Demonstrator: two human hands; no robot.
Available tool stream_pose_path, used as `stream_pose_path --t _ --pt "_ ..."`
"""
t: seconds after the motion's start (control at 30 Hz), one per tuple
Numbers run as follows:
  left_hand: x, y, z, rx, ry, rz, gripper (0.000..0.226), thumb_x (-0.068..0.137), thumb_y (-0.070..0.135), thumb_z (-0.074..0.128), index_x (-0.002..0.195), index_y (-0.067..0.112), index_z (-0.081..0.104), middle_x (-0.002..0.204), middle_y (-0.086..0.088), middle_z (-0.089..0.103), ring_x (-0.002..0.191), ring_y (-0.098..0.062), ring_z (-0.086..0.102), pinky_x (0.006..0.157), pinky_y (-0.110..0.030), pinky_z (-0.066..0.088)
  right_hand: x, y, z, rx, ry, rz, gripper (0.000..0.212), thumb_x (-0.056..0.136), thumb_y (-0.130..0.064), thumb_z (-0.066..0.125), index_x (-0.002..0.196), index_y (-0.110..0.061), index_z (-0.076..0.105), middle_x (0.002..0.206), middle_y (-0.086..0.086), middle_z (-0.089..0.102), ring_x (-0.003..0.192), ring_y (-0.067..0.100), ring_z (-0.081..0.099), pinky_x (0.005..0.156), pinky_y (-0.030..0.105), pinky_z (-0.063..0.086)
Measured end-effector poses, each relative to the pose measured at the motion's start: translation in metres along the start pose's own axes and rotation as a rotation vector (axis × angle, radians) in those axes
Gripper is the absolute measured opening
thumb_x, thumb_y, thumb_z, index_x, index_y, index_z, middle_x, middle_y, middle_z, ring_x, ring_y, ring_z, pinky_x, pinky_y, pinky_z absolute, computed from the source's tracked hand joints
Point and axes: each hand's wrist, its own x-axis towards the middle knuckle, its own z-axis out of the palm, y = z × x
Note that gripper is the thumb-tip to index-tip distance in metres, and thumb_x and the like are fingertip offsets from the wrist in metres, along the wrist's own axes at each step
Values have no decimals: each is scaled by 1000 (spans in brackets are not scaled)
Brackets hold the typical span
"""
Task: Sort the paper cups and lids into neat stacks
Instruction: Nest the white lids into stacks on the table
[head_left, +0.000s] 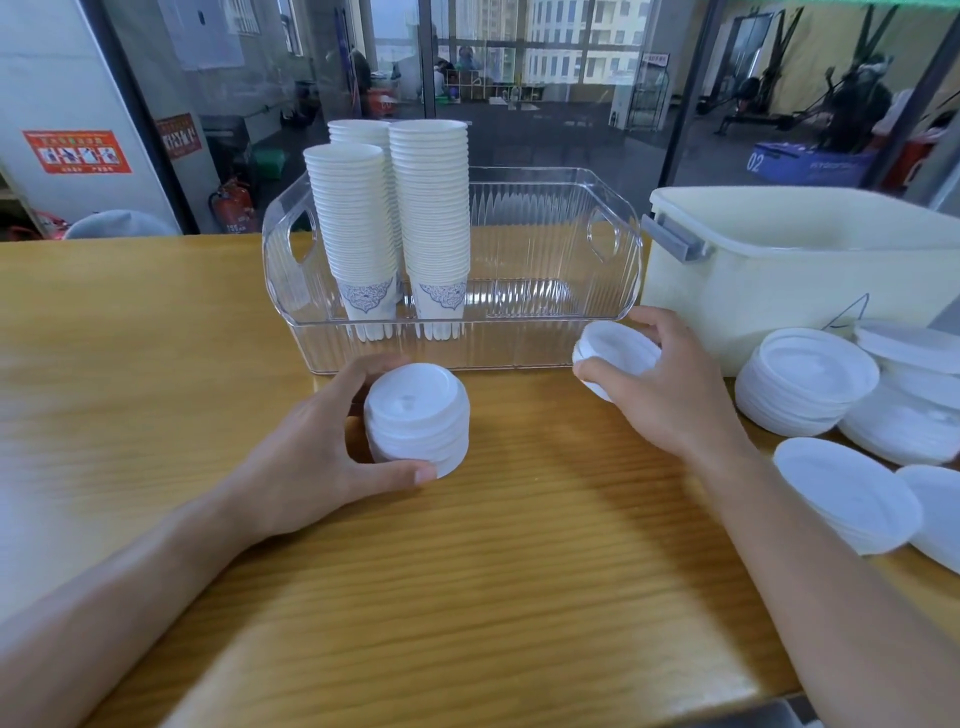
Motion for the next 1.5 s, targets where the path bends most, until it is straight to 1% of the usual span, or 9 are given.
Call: stream_pose_path --t 0.13,0.27,0.47,0.6,0.73,0.83,1.13,1.37,1.5 --pt "0 1 0 -10 0 -7 88 59 57 89 135 52 44 126 31 61 125 4 56 98 -8 38 -5 -8 4 284 -100 34 92 73 -58 77 154 -36 39 138 -17 56 120 6 57 92 31 48" --pt "-1 2 -1 -14 -3 -10 88 58 59 88 134 54 43 127 31 61 124 5 56 101 -18 40 -9 -13 9 357 -194 34 76 77 -53 80 145 -37 52 128 -16 66 109 -4 59 78 21 43" --pt "-1 1 -1 -19 -12 -20 90 58 60 88 137 53 43 126 33 60 124 6 55 99 -9 38 -11 -21 14 598 -358 60 74 64 -60 87 125 -22 71 114 -4 76 107 13 70 95 34 50" --pt "-1 1 -2 -15 -14 -19 91 59 59 88 137 51 43 126 35 59 123 8 55 95 0 36 -13 -21 16 746 -545 64 68 65 -37 92 125 -12 69 114 5 77 109 20 73 92 35 55" --pt "-1 1 -2 -10 -15 -20 92 58 63 87 137 52 42 127 33 60 123 10 54 96 -1 36 -16 -17 28 723 -538 24 76 59 -20 98 127 -16 65 126 10 70 111 24 73 92 39 58" --pt "-1 2 -3 -8 -1 -22 93 58 63 86 138 53 42 126 34 59 120 13 54 93 1 35 -18 -12 36 648 -492 -61 87 46 -29 97 125 -26 60 121 5 68 109 19 70 86 35 58" --pt "-1 -3 -7 25 -2 -31 94 65 60 85 144 48 35 125 31 57 119 10 54 95 -1 35 -19 -11 28 549 -562 -246 81 55 -25 94 123 -26 51 135 -9 65 116 17 68 86 38 60" --pt "-1 -1 -8 44 -8 -25 92 71 48 90 145 44 35 125 32 55 118 16 50 90 4 31 -14 -10 17 557 -567 -240 79 49 -31 93 118 -35 55 115 -10 66 96 16 71 76 31 58" --pt "-1 -1 -7 36 -1 -23 90 72 44 91 143 43 37 122 32 57 117 15 52 89 3 32 -15 -12 13 427 -545 -308 78 53 -34 94 121 -33 56 115 -13 67 99 10 70 78 23 56"
